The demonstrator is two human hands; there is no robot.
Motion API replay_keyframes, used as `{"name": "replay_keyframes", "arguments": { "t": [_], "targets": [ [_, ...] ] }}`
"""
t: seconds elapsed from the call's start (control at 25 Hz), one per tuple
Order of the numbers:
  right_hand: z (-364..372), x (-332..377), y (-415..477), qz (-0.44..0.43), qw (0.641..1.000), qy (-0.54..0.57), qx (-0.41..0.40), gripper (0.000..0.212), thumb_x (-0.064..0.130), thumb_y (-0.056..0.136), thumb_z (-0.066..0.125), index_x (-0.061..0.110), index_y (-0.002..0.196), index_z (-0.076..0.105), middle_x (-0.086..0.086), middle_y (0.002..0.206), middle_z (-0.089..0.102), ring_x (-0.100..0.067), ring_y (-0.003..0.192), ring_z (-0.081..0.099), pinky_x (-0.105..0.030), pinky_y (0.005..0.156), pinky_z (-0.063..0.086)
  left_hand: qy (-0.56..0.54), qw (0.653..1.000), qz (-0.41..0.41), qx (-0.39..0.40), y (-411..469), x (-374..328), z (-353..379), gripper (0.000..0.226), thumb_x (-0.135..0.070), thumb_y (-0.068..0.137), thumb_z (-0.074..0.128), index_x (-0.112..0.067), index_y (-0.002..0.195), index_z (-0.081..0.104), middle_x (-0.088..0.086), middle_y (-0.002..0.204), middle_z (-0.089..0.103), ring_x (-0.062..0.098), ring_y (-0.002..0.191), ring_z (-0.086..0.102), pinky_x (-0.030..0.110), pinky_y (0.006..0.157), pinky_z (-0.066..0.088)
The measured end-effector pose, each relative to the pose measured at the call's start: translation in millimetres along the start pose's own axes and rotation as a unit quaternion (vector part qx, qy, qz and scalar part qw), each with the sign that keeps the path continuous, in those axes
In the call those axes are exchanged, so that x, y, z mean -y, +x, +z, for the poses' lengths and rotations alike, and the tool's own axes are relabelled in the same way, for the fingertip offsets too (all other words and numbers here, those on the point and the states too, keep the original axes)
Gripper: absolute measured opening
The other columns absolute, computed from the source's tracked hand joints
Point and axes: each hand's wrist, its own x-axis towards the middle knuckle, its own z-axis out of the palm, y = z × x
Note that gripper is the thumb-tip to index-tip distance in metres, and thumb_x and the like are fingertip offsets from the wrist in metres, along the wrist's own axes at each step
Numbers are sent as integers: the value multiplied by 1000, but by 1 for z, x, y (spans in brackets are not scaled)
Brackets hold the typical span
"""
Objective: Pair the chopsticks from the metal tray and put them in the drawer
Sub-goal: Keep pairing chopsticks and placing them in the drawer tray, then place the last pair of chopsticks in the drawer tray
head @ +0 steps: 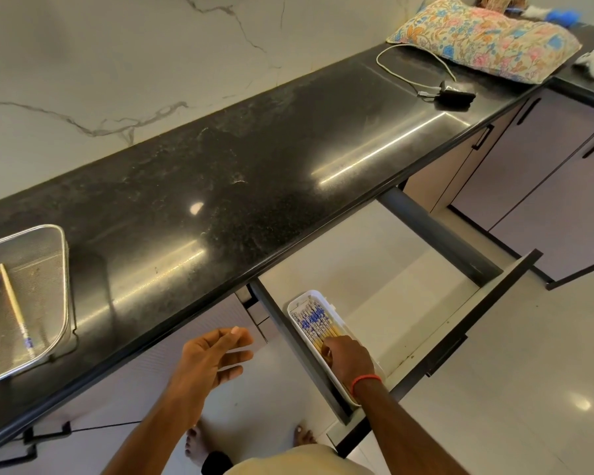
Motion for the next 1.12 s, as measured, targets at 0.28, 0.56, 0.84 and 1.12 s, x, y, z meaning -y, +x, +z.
{"name": "replay_keyframes", "arguments": {
  "t": [0.28,0.56,0.84,1.12],
  "targets": [
    [-27,20,2,0,996,71,-52,16,33,90,59,18,89,65,-2,96,73,-24,85,67,-34,70,58,23,1000,21,4,8,-4,-8,22,-28,97,57,-14,102,74,3,102,79,24,97,75,32,78,57],
    [-78,81,13,-116,984,79,-106,16,35,90,63,20,91,68,-1,91,70,-18,78,66,-32,71,58,39,998,56,2,23,-23,-12,21,-30,98,58,-16,100,74,1,98,79,21,96,75,33,81,59],
    [-110,141,24,-216,956,121,-154,21,36,90,67,19,101,69,1,93,73,-12,86,66,-26,75,57,3,993,104,-50,21,-46,-46,18,-31,97,60,-21,97,75,-2,96,80,19,92,76,35,82,61],
    [-132,217,29,-301,931,161,-126,19,32,87,72,22,103,72,7,90,74,-4,83,68,-21,75,59,-86,980,129,-128,12,-70,-116,18,-32,96,64,-19,101,75,-1,100,81,19,94,77,36,83,61]
  ]
}}
